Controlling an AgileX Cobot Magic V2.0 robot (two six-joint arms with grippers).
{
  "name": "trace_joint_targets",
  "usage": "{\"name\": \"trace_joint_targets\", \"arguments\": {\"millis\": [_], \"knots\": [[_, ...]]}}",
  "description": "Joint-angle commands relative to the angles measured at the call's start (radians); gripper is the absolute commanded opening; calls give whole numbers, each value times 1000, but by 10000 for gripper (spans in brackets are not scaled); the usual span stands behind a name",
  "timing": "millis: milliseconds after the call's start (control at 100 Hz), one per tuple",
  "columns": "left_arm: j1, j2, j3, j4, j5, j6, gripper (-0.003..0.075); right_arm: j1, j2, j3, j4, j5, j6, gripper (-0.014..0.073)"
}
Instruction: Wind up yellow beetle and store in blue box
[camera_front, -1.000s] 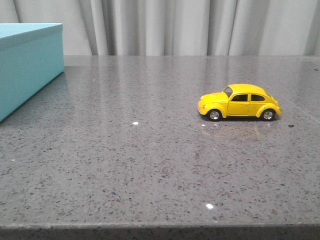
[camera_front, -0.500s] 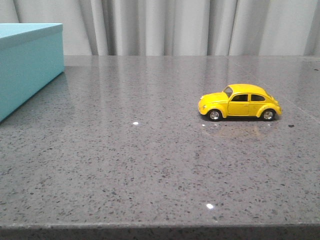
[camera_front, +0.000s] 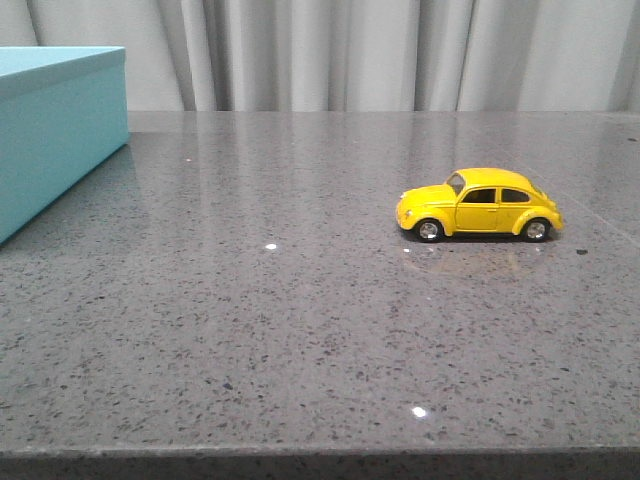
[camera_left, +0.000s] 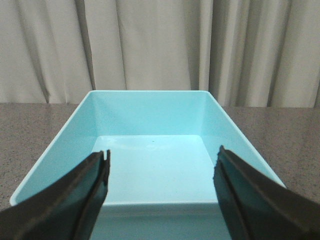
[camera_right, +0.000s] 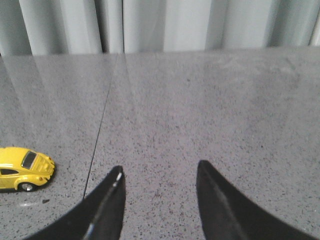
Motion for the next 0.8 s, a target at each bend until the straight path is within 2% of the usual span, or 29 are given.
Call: {"name": "trace_joint_targets", "arguments": {"millis": [0, 250, 340, 520, 790], "knots": [[-8, 58, -77, -3, -41, 6, 445, -2, 88, -91, -10, -47, -1, 356], [-8, 127, -110, -3, -116, 6, 443, 2, 219, -148, -7, -201, -1, 349], [-8, 127, -112, -3, -121, 6, 443, 2, 246, -164, 1, -204, -1, 349], [-8, 127, -112, -3, -121, 6, 443, 9, 368, -288, 3, -54, -1, 349], [-8, 127, -114, -3, -121, 6, 443, 101, 627, -528, 54, 163, -1, 351]]}}
